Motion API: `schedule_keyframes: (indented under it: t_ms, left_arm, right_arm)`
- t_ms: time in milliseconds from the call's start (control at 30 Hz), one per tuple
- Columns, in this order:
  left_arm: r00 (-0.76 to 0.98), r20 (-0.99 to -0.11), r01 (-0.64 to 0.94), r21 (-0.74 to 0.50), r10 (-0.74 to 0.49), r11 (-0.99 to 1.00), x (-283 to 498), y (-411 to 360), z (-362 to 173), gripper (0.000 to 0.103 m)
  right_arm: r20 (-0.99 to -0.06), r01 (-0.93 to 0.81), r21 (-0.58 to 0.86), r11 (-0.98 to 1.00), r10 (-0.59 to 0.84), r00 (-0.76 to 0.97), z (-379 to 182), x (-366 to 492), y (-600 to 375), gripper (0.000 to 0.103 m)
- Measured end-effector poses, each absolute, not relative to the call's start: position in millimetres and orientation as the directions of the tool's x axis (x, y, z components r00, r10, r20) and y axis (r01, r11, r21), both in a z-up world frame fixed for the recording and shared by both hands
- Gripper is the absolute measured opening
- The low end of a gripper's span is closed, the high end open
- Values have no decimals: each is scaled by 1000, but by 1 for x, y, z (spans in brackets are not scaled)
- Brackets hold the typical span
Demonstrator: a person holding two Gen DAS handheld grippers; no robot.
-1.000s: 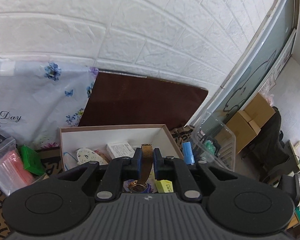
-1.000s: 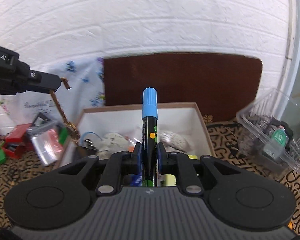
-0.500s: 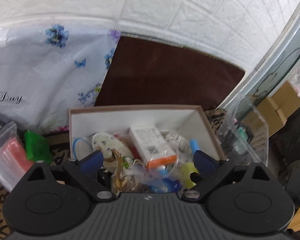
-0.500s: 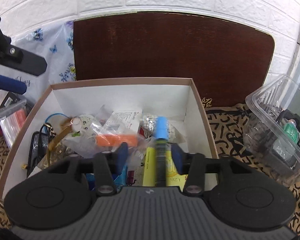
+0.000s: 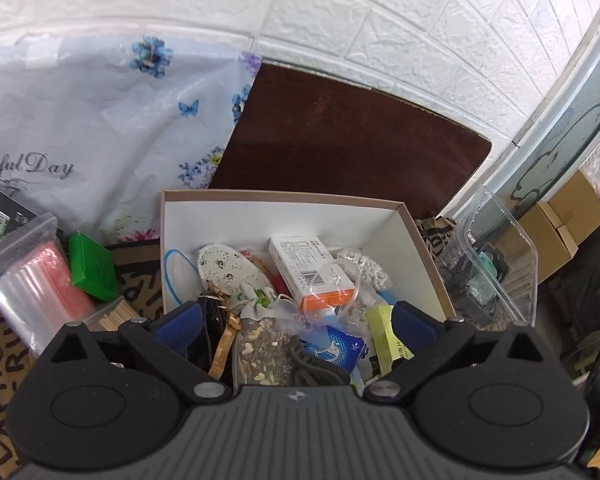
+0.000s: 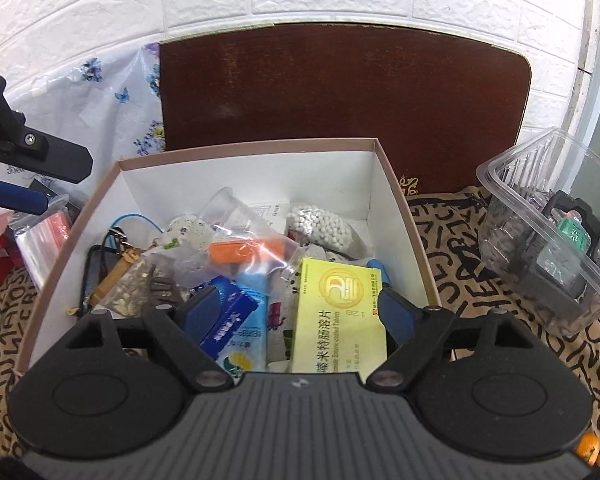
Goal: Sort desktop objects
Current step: 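Open both tools to drop the strap and marker into the white box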
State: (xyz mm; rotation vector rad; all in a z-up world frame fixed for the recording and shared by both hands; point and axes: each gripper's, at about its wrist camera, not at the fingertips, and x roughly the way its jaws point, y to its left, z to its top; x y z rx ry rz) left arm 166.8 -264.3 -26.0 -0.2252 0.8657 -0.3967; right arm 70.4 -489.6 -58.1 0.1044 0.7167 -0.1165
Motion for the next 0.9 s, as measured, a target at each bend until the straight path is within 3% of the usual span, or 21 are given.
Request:
schedule_keyframes:
  t_ms: [567,733,800,900]
  left_arm:
    - [748,-563,297,-190,-352,936,78,-259,28,103]
    - [756,-536,290,-239,-375,927,55,-254,24,103]
    - [749,-538,287,-264,-388,921,51,-251,15,103]
    - [708,-611,257,-244,-354,935,53,-255,1,103]
  right_arm:
    - [-588,107,49,993,-58,807,-15,19,-466,86]
    - [-574,116,52,992,-66,816,-7,-1,-463,86]
    - [-570,117,53,992,-66,819,-5,-8,-460,86]
    - [-566,118,53,992,-68,821,-3,-20,-457,86]
